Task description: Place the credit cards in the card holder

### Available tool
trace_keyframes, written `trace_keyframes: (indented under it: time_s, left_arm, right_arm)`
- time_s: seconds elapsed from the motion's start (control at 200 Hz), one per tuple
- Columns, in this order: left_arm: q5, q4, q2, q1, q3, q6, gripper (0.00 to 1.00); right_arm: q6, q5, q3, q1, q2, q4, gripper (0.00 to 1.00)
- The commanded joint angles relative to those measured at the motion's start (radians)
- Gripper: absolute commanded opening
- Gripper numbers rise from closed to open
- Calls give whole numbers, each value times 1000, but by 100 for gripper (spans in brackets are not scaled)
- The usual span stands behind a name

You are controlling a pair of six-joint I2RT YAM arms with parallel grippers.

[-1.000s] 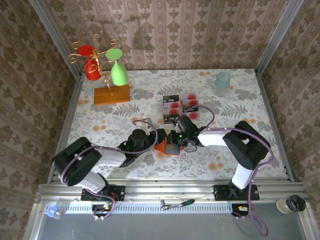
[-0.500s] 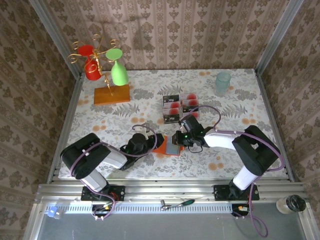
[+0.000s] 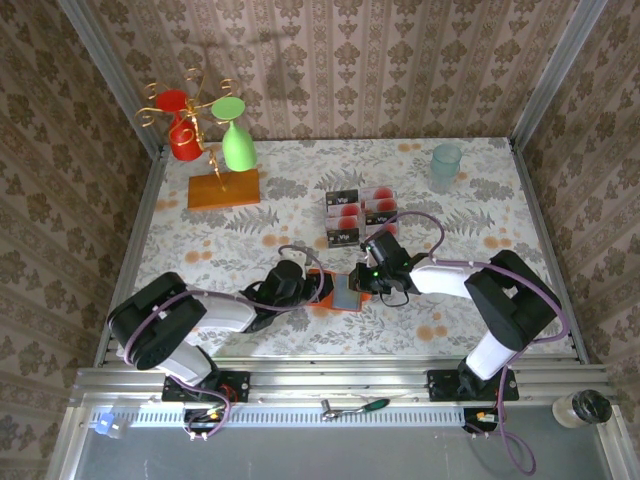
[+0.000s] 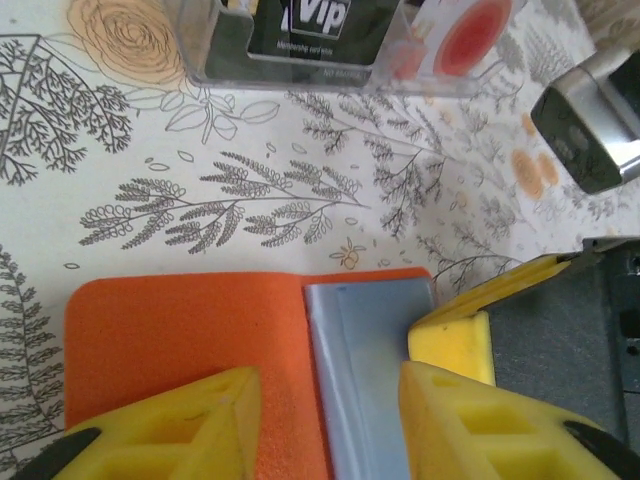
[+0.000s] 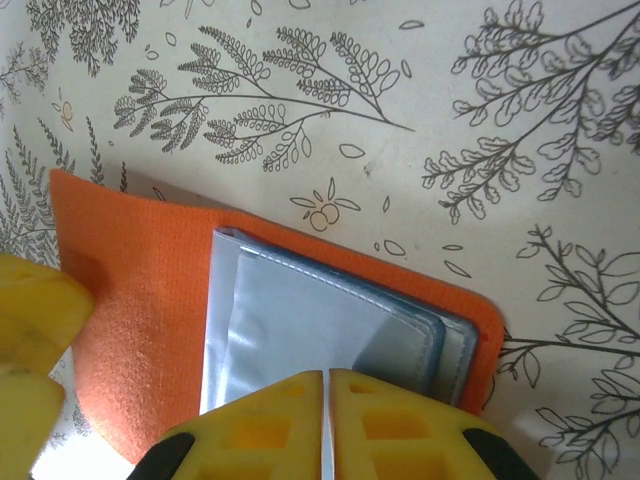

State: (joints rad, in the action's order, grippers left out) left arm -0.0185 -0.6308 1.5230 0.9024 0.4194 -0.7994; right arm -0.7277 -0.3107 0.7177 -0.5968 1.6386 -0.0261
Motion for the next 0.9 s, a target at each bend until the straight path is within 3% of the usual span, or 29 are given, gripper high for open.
trace_keyframes:
  time_s: [0.0, 0.13, 0.44, 0.895]
  left_arm:
    - [-16, 115, 3, 19, 39, 116, 46]
    - [-18, 145, 1, 35, 50, 162, 50]
    - [42, 278, 13, 77, 90, 253, 50]
    - [76, 315, 87, 100, 103, 266, 29]
  right_arm:
    - [7, -39, -4, 3, 35, 3, 13]
    - [-9, -54, 2, -3, 56, -19, 13]
    - [-32, -62, 15, -6, 71, -38, 13]
    - [-44, -70, 26, -6, 17, -13, 17]
